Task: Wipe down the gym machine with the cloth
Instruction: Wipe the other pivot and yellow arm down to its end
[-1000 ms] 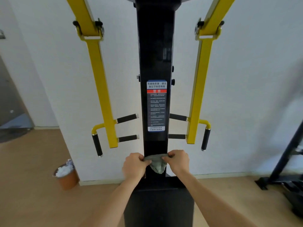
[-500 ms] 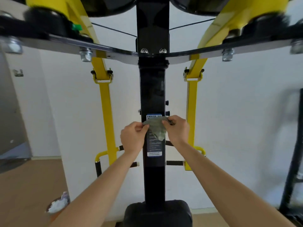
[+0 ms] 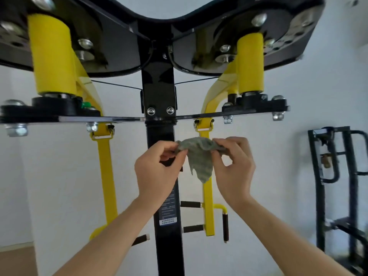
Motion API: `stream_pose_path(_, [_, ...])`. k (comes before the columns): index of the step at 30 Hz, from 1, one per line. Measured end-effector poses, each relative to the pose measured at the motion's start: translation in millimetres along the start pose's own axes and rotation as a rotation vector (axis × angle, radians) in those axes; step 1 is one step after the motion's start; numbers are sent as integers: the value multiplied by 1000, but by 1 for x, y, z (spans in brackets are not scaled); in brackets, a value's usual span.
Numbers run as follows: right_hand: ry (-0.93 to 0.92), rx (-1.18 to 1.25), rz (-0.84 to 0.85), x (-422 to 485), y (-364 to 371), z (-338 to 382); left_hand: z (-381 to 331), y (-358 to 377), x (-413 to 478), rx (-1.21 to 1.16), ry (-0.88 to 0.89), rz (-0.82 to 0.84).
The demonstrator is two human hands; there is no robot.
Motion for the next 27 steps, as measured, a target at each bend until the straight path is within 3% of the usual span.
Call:
stream_pose_path(4, [-317, -229, -111, 41, -32, 27, -29, 16, 37, -25, 111, -21])
stream_pose_path(9, [-464, -433, -160, 78, -53, 35, -45, 52, 78, -43, 165, 26])
stream_pose_path(19, [-178, -393, -120, 119, -104, 36, -81, 90, 82, -225, 141, 124])
stream_pose_path(24, [-74, -315, 19, 141, -125, 11, -111, 98, 77, -169, 246, 88])
stream_pose_path(27, [56, -141, 153, 149, -129, -15, -130, 107, 79, -54, 306, 98])
Point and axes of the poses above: each hand's wrist, its own x-axis towards the middle knuckle, its own y-axis out of the palm, z = x × y, the point moved 4 cm from there along x, towards the middle knuckle, and after that the axes turned 2 degrees about -y, right-handed, at the moved point
